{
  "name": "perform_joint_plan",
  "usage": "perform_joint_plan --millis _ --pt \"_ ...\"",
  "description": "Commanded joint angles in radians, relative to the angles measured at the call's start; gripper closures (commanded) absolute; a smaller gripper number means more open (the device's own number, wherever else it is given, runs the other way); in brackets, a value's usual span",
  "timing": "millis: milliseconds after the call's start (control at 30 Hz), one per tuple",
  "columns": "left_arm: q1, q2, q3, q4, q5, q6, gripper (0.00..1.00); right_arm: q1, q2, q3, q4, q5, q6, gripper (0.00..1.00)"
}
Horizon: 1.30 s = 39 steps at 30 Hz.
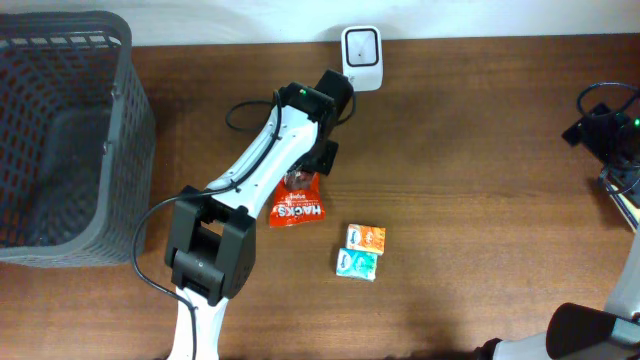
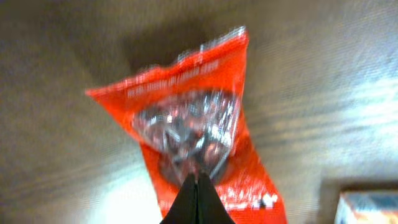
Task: Scan the item barcode
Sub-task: 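Lift the red bag and carry it toward the scanner with the left gripper, then set the red bag down below the scanner and retract the left arm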
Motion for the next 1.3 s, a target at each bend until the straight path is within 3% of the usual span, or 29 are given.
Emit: perform_joint_plan --millis 0,167,333,600,900,1067,1133,1167,1200,1267 --pt "0.004 -0.013 -0.053 -0.021 0.004 -0.037 1.00 0.005 0.002 -0.004 0.000 0.002 0.006 0.01" --pt "0.004 -0.013 -0.170 0.032 0.027 -0.047 1.00 0.005 0.002 -0.004 0.000 0.002 0.006 0.02" --pt "0.004 -0.013 -0.335 0.252 0.069 -0.057 1.00 0.005 0.002 -0.004 0.000 0.002 0.006 0.02" --pt "0.004 -0.013 -0.357 0.408 0.278 -0.057 1.00 0.005 0.002 -0.004 0.000 0.002 0.006 0.02" --pt "0.004 -0.068 -0.118 0.252 0.325 -0.045 1.00 0.005 0.002 -0.004 0.000 0.002 0.006 0.01" --pt "0.033 -0.148 0.067 0.061 0.121 -0.046 0.99 0.005 0.002 -0.004 0.000 0.002 0.006 0.01" --pt "0.048 -0.168 0.086 0.032 0.038 -0.046 0.83 0.005 0.002 -0.004 0.000 0.002 0.006 0.02" --pt "0.060 -0.180 0.087 0.016 -0.004 -0.046 0.53 0.005 0.002 -0.004 0.000 0.002 0.006 0.02" --pt "0.069 -0.187 0.087 0.003 -0.022 -0.046 0.01 0.005 0.002 -0.004 0.000 0.002 0.006 0.02" --pt "0.094 -0.190 0.087 -0.017 -0.030 -0.046 0.01 0.005 0.002 -0.004 0.000 0.002 0.006 0.02"
